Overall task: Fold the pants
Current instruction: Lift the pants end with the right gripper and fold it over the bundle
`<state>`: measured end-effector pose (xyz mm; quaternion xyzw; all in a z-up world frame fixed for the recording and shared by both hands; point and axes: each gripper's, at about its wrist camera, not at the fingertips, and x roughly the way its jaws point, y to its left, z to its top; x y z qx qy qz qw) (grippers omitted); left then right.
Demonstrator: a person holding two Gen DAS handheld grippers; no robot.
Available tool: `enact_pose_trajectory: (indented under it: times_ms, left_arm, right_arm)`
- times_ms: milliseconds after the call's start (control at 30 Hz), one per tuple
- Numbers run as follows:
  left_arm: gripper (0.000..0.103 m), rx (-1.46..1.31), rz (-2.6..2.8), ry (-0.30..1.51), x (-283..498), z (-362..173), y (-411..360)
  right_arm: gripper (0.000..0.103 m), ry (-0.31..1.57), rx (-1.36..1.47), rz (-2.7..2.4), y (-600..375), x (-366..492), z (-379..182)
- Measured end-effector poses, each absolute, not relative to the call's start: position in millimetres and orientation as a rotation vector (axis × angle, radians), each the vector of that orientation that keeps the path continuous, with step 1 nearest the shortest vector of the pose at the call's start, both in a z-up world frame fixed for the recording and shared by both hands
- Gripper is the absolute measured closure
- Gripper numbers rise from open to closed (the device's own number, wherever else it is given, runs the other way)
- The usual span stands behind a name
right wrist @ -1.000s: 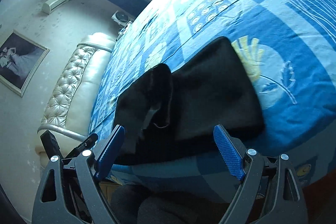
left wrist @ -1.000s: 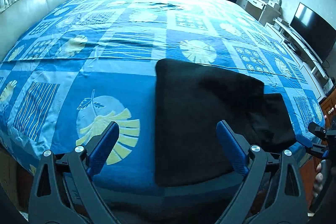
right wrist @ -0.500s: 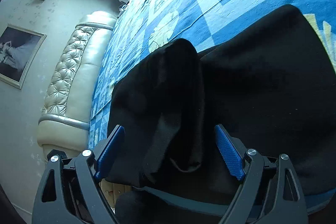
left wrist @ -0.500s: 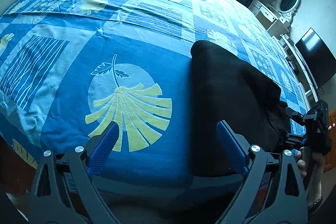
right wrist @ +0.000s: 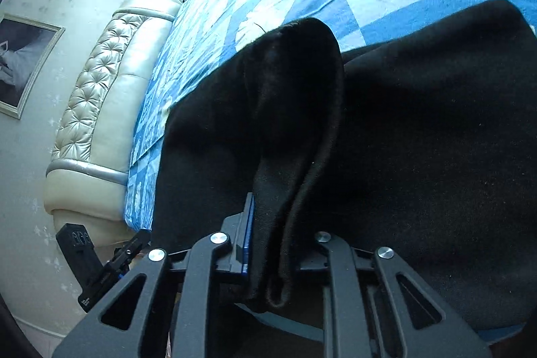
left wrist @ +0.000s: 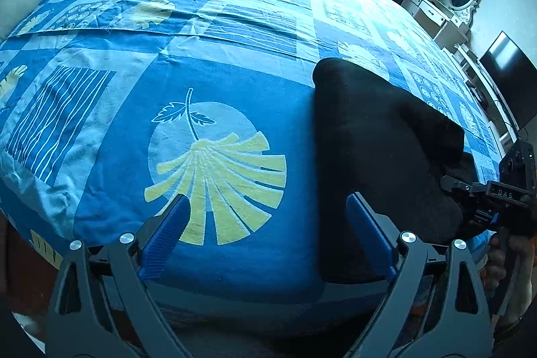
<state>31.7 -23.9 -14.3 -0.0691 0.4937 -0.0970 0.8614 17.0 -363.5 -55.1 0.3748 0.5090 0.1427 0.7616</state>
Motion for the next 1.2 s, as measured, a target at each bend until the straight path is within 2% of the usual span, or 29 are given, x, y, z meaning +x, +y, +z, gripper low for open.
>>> enact_pose_trajectory:
  times_ms: [467,567,767,1200]
  left_arm:
    - [0.009,-0.114,-0.21,1.032,29,-16,-29]
    - [0.009,-0.109,-0.216,1.027,29,-14,-30]
    - [0.009,-0.094,-0.224,1.019,26,-12,-34]
    - [0.009,-0.084,-0.224,1.033,25,-18,-37]
  right_arm:
    - [0.09,0.925,0.72,0.307,-395,-11,27]
    - [0.09,0.912,0.722,0.275,-412,-17,31]
    - [0.09,0.918,0.729,0.209,-443,-31,22]
    - [0.09,0.99,0.855,0.097,-485,-47,-48]
